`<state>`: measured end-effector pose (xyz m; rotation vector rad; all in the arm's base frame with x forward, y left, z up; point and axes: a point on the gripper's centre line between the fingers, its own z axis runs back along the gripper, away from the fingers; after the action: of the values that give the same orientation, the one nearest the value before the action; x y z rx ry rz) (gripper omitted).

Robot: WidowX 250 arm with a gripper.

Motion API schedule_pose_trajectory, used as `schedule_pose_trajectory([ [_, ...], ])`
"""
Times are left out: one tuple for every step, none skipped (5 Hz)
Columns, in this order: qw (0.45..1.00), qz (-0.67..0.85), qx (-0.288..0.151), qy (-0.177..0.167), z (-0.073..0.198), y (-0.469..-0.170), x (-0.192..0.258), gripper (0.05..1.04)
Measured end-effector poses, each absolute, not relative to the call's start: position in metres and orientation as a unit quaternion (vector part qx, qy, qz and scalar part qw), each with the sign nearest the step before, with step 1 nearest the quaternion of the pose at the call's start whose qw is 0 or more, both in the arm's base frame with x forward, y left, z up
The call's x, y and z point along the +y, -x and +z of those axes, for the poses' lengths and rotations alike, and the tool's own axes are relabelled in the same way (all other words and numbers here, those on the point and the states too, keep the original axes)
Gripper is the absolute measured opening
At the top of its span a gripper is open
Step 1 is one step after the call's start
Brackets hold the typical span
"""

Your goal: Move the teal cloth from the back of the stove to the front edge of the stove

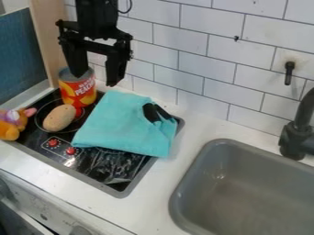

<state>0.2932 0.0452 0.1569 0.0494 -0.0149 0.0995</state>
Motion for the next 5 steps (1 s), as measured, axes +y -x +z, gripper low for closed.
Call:
schedule_pose_trajectory([
  [0.998, 0.05, 0.009, -0.022, 0.146, -0.293, 0.044, 1.0],
  [0.998, 0.058, 0.004, -0.005, 0.124, -0.327, 0.043, 1.0],
  [0.997, 0.076, -0.027, -0.011, 0.107, -0.356, 0.047, 1.0],
  [0.996, 0.081, -0.032, -0.02, 0.08, -0.381, 0.052, 1.0],
  [0.995, 0.087, -0.019, -0.034, 0.066, -0.393, 0.059, 1.0],
])
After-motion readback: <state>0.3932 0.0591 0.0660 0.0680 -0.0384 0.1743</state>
